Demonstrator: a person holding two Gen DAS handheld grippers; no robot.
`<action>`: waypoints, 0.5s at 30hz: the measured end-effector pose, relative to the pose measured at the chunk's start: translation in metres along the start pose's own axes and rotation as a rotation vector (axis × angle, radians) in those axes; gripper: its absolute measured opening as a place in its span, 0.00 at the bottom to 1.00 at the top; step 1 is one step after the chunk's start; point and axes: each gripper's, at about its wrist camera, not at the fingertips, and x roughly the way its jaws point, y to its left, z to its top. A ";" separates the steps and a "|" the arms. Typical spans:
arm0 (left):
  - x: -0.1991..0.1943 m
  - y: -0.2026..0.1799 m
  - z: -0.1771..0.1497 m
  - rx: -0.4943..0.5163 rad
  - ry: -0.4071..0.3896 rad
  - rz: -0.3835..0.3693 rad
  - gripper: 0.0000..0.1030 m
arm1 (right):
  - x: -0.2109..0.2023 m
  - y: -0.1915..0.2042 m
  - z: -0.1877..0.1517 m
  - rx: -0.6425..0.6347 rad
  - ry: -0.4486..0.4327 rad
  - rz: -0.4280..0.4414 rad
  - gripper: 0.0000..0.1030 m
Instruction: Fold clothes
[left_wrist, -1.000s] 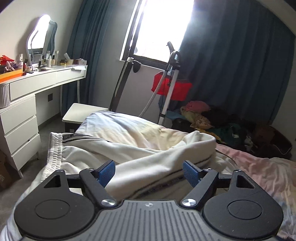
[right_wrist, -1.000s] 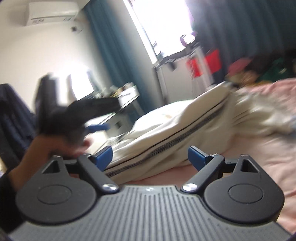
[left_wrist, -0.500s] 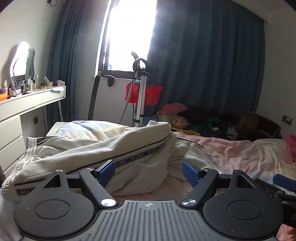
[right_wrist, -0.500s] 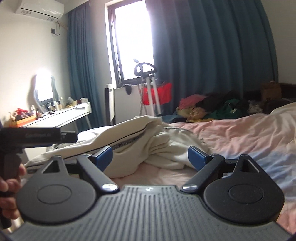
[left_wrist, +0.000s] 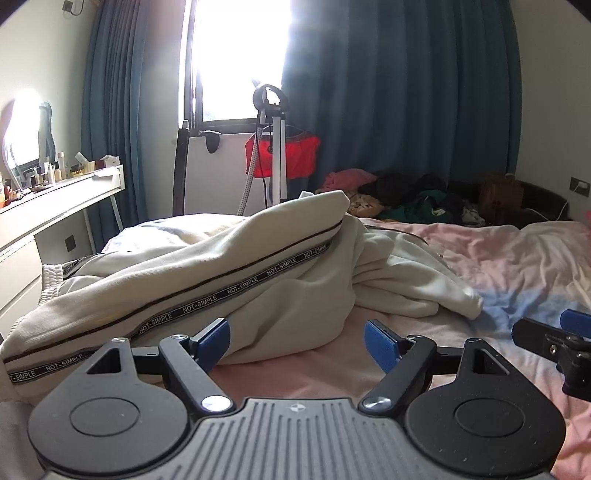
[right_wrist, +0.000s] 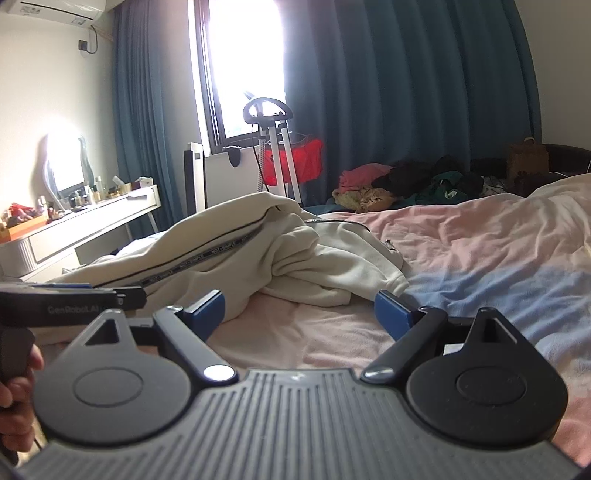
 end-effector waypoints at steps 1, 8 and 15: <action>-0.001 0.000 0.000 0.001 -0.003 0.000 0.79 | 0.000 -0.001 0.000 0.002 0.001 -0.002 0.87; -0.005 -0.002 -0.001 0.009 -0.028 -0.001 0.79 | -0.015 -0.003 0.010 0.013 -0.019 -0.005 0.87; 0.012 -0.014 -0.014 0.114 -0.004 0.024 0.80 | -0.056 -0.020 0.059 -0.027 0.052 0.002 0.87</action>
